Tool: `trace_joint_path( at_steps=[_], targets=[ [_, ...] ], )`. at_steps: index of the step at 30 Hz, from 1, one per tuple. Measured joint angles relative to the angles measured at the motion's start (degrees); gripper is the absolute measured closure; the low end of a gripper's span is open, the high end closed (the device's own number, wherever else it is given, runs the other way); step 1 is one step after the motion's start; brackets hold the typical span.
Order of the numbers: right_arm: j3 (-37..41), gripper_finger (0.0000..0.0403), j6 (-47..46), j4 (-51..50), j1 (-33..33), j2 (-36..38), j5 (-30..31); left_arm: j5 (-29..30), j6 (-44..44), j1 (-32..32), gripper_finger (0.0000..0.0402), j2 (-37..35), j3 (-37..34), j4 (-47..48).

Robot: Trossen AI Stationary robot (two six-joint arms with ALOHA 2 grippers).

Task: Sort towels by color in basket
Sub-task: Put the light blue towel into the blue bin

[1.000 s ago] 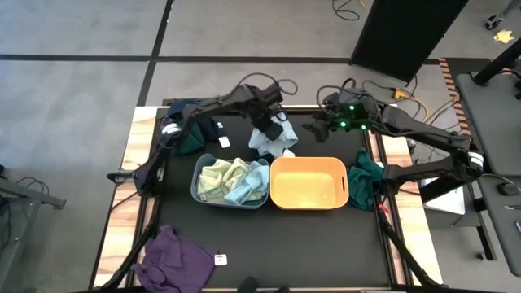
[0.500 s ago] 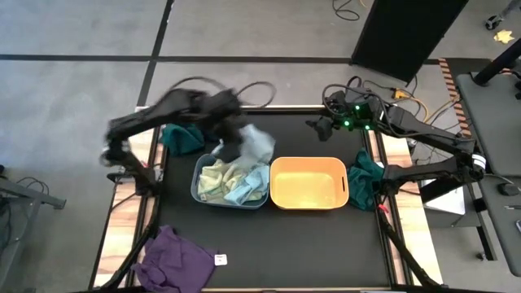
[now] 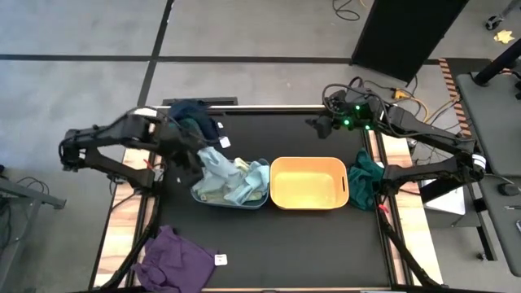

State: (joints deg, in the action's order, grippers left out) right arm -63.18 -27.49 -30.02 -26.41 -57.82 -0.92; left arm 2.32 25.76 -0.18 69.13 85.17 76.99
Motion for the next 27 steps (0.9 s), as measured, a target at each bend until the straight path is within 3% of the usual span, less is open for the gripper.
trace_joint_path(
  at_steps=[3, 6, 12, 19, 22, 27],
  targets=[
    [0.0, 0.0078, -1.9, -0.1, 0.2, 0.4, -2.1, -1.7, -3.4, 0.1, 0.0399, 0.1, -6.4, -5.8],
    [-0.2, 0.0084, -4.8, -1.9, 2.2, 1.6, 0.3, -1.7, -7.6, 1.2, 0.0399, 2.0, -12.5, -12.1],
    [-4.4, 0.0105, -9.6, -15.9, 8.8, 2.3, 5.6, -1.3, -13.0, 3.9, 0.04, 8.0, -22.3, -28.4],
    [-6.7, 0.0124, -18.3, -36.1, 14.4, 2.3, 5.6, -1.5, -17.2, 5.8, 0.04, 17.7, -27.6, -26.6],
    [-6.7, 0.0131, -23.1, -45.5, 15.0, 2.3, 4.6, -4.8, -17.6, 5.8, 0.0397, 19.7, -29.6, -24.1],
    [-6.3, 0.0143, -28.5, -53.8, 15.0, 2.3, 4.5, -4.4, -15.4, 5.5, 0.0378, 19.4, -32.4, -21.1]
  ],
)
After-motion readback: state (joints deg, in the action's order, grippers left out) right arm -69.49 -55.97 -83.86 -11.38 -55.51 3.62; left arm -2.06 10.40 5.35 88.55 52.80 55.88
